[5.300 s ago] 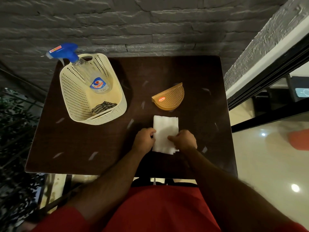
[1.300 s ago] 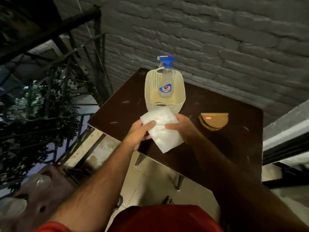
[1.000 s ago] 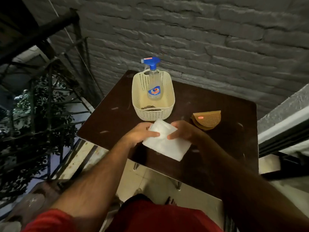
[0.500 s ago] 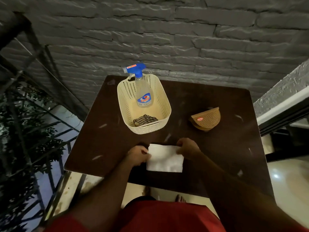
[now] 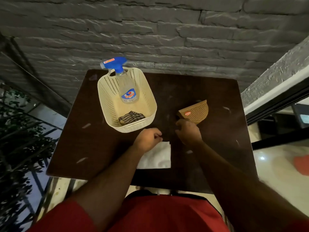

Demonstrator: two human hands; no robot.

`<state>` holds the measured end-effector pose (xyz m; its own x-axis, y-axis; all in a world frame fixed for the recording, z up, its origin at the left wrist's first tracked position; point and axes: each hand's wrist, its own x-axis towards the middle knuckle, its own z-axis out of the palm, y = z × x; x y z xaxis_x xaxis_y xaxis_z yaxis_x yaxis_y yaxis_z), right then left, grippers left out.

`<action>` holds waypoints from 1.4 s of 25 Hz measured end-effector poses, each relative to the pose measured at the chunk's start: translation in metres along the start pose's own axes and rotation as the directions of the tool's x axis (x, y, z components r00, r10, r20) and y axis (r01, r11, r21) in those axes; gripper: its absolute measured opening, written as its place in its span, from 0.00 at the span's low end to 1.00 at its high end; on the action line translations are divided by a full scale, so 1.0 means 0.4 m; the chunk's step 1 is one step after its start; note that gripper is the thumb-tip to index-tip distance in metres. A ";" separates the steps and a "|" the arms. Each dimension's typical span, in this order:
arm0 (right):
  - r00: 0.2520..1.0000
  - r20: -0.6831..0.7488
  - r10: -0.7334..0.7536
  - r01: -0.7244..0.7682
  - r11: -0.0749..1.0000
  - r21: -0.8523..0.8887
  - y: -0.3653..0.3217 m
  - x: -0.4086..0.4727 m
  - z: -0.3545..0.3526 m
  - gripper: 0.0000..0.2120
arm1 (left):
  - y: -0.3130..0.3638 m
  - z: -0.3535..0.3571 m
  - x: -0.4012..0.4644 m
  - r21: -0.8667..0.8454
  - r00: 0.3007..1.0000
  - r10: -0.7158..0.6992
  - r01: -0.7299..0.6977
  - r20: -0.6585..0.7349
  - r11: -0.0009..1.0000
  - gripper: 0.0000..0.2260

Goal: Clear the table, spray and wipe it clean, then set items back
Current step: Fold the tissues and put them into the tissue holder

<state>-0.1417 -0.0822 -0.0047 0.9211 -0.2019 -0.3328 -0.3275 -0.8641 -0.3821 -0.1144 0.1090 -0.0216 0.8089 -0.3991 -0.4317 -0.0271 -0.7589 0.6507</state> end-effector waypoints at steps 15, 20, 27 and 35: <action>0.966 0.213 -0.148 0.228 0.877 -0.424 0.297 0.228 -0.129 0.52 | 0.284 0.204 0.304 0.342 0.997 0.027 -0.001 -0.072 0.940 0.43; 0.959 0.204 -0.197 0.262 0.889 -0.375 0.298 0.286 -0.118 0.50 | 0.266 0.210 0.338 0.405 0.977 0.063 0.024 -0.202 0.914 0.36; 0.941 0.106 -0.321 0.335 0.847 -0.413 0.266 0.191 -0.165 0.12 | 0.236 0.150 0.266 0.207 0.991 0.134 -0.130 -0.008 0.970 0.28; 0.934 0.282 -0.219 0.310 0.891 -0.333 0.235 0.108 -0.100 0.09 | 0.068 0.148 0.129 0.188 0.999 -0.015 0.005 0.049 0.982 0.31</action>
<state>-0.1244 -0.1907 -0.0205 0.8727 0.1309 -0.4703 0.0636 -0.9856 -0.1564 -0.1082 0.0374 -0.0631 0.7792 -0.4127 -0.4716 -0.1326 -0.8441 0.5196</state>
